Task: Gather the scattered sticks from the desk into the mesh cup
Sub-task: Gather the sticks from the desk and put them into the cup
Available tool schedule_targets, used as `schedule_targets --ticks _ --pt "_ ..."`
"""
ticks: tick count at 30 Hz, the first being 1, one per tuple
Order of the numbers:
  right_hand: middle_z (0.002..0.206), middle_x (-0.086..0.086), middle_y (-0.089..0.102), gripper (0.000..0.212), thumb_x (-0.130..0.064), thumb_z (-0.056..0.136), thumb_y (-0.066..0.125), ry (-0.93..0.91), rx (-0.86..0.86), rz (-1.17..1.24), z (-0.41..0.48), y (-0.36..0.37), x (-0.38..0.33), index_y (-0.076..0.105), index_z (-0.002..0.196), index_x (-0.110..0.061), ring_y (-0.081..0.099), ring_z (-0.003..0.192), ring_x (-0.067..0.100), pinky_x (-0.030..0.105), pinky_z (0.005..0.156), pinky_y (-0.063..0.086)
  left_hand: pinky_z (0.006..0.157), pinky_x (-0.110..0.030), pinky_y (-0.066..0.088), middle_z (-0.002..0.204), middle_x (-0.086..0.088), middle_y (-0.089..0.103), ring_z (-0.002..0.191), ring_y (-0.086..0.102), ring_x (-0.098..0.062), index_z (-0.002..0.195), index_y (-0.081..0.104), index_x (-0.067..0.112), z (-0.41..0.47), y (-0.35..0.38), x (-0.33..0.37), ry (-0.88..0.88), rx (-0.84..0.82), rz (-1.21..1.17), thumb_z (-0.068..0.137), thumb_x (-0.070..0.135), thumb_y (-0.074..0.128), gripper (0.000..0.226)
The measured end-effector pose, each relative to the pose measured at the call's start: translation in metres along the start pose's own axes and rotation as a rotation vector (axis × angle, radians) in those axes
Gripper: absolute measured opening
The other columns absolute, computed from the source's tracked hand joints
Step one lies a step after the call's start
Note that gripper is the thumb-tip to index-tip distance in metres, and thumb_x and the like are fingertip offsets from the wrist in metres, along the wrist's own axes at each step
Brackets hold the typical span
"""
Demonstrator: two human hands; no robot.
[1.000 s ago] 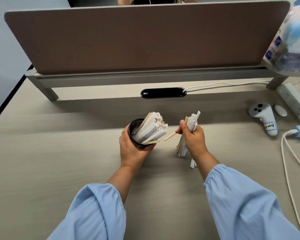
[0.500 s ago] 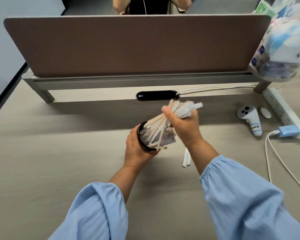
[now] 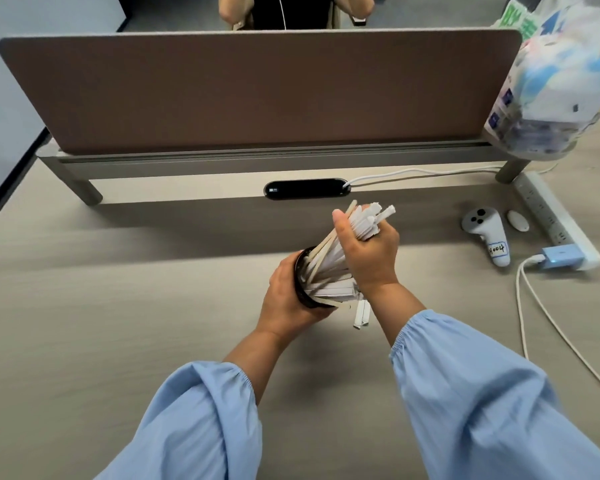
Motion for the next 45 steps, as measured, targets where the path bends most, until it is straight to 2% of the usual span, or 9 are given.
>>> schedule_targets --ticks 5,9,15,20,24,28,33,38,45 --pt "0.062 0.003 0.064 0.023 -0.033 0.069 0.074 -0.007 -0.377 0.007 -0.007 0.027 0.01 0.063 0.057 -0.017 0.062 0.064 0.027 0.041 0.068 0.052 0.084 -0.007 0.04 0.106 0.018 0.052 0.102 0.054 -0.006 0.107 0.041 0.044 0.004 -0.005 -0.004 -0.072 0.062 -0.036 0.05 0.018 0.088 0.078" --pt "0.088 -0.004 0.068 0.021 -0.025 0.069 0.079 -0.001 -0.522 -0.092 -0.013 0.031 0.01 0.074 0.087 -0.014 0.062 0.092 0.013 0.03 0.089 0.049 0.088 -0.027 0.047 0.11 0.006 0.058 0.103 0.057 -0.012 0.109 0.048 0.035 0.005 -0.008 -0.01 -0.108 0.128 -0.03 0.05 0.019 0.087 0.072" --pt "0.121 0.0 0.059 0.05 -0.02 0.085 0.067 0.043 -0.327 -0.056 -0.002 0.011 0.006 0.047 0.131 -0.016 0.057 0.104 0.008 0.013 0.092 0.041 0.092 -0.042 0.048 0.11 0.009 0.06 0.104 0.058 -0.012 0.112 0.047 0.037 0.006 -0.011 -0.017 -0.123 0.17 0.026 0.047 0.031 0.084 0.075" --pt "0.158 0.002 0.022 0.059 -0.041 0.099 0.033 0.105 -0.815 -0.429 -0.023 0.047 0.032 0.018 0.15 -0.016 0.019 0.146 0.015 0.037 0.121 0.013 0.094 -0.048 0.044 0.114 0.008 0.054 0.107 0.056 -0.02 0.122 0.047 0.02 0.005 -0.006 -0.009 -0.055 0.122 0.078 0.046 0.045 0.076 0.085" --pt "0.16 -0.001 0.011 0.061 -0.041 0.096 0.026 -0.004 -0.648 -0.387 -0.01 0.041 0.023 0.018 0.15 -0.014 0.008 0.148 0.011 0.039 0.121 -0.001 0.094 -0.046 0.042 0.113 0.003 0.055 0.105 0.051 -0.019 0.122 0.048 0.015 0.005 -0.007 -0.003 0.0 0.116 0.128 0.048 0.047 0.068 0.083" --pt "0.15 0.003 0.039 0.051 -0.035 0.098 0.029 0.048 -0.76 -0.29 -0.016 0.05 0.03 0.04 0.142 -0.012 0.032 0.142 0.015 0.036 0.121 0.015 0.095 -0.044 0.04 0.116 -0.005 0.058 0.105 0.045 -0.014 0.122 0.049 0.013 0.009 -0.009 -0.007 -0.019 0.136 0.155 0.048 0.046 0.069 0.084" --pt "0.132 0.01 0.055 0.034 -0.016 0.097 0.04 0.207 -0.223 -0.417 0.023 -0.001 0.053 0.051 0.128 -0.008 0.051 0.122 0.025 0.028 0.098 0.037 0.099 -0.045 0.041 0.115 -0.003 0.061 0.108 0.054 -0.024 0.12 0.052 0.015 0.019 -0.032 -0.024 -0.105 0.297 0.2 0.048 0.041 0.082 0.082" --pt "0.12 0.014 0.06 0.051 -0.039 0.081 0.069 0.66 -0.525 -0.93 -0.009 -0.015 0.13 0.054 0.114 -0.003 0.059 0.111 0.032 0.03 0.078 0.044 0.102 -0.048 0.037 0.121 -0.007 0.056 0.115 0.048 -0.026 0.125 0.048 0.011 0.023 -0.038 -0.03 -0.138 0.326 0.151 0.047 0.041 0.077 0.088" --pt "0.117 0.017 0.063 0.027 -0.011 0.085 0.062 0.636 -0.429 -0.943 -0.009 -0.009 0.144 0.056 0.11 -0.002 0.06 0.108 0.034 0.032 0.08 0.047 0.104 -0.047 0.035 0.125 -0.007 0.052 0.118 0.044 -0.025 0.128 0.044 0.011 0.031 -0.044 -0.041 -0.168 0.347 0.112 0.048 0.039 0.076 0.091"
Point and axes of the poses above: each hand's wrist, its own z-axis towards the middle knuckle, its own y-axis out of the palm, x = y × z, the point moved 8 cm from there along z, towards the middle knuckle
